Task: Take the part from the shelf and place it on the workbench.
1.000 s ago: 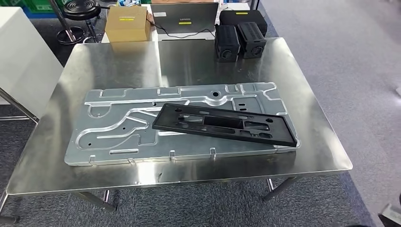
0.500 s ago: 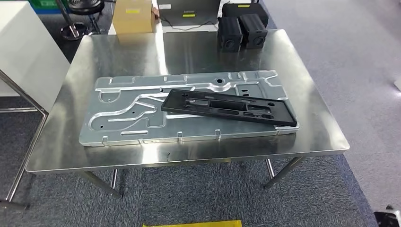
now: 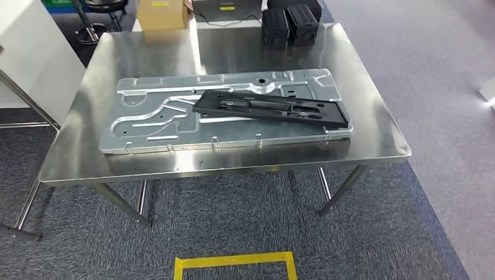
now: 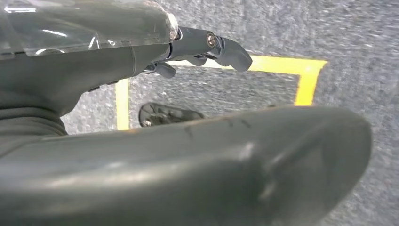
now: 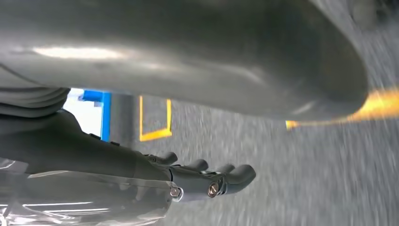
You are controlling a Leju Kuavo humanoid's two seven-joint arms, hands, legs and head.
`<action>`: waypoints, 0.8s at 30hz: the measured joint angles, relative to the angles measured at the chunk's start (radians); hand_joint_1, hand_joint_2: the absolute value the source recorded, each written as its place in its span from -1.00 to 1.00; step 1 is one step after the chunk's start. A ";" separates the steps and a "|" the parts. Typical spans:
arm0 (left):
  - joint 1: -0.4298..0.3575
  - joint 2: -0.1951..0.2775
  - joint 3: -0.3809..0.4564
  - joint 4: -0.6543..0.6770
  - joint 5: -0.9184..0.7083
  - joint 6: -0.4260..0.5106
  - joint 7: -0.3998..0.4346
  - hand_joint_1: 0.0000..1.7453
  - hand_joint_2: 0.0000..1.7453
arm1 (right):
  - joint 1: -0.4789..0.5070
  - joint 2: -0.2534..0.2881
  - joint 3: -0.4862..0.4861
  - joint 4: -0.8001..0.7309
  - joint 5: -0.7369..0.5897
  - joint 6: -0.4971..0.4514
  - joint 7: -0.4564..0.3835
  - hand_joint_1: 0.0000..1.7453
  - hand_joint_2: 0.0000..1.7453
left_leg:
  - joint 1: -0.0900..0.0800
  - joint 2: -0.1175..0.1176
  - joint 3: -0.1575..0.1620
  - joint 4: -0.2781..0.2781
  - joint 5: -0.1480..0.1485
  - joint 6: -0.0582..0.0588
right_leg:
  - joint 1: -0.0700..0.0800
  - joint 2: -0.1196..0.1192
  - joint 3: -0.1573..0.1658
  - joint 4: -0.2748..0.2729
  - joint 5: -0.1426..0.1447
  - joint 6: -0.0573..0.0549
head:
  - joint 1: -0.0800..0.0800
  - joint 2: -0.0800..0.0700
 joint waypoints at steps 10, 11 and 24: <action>-0.005 -0.017 -0.023 0.001 -0.028 -0.002 0.012 -1.00 -1.00 | -0.019 0.013 0.014 0.046 0.059 0.018 -0.096 -1.00 -1.00 | -0.006 0.015 -0.108 -0.022 0.100 0.031 | -0.028 0.005 -0.039 0.271 -0.179 0.059 | 0.000 0.000; -0.007 -0.018 -0.025 0.001 -0.029 -0.002 0.012 -1.00 -1.00 | -0.021 0.012 0.019 0.047 0.064 0.019 -0.106 -1.00 -1.00 | -0.006 0.015 -0.125 -0.019 0.112 0.028 | -0.032 0.005 -0.010 0.259 -0.149 0.062 | 0.000 0.000; -0.005 -0.026 -0.038 0.001 -0.047 0.001 0.008 -1.00 -1.00 | -0.039 0.011 0.077 0.070 0.101 0.026 -0.142 -1.00 -1.00 | 0.004 0.011 -0.251 0.261 -0.044 -0.017 | -0.008 -0.005 0.123 -0.050 -0.074 -0.015 | -0.008 0.000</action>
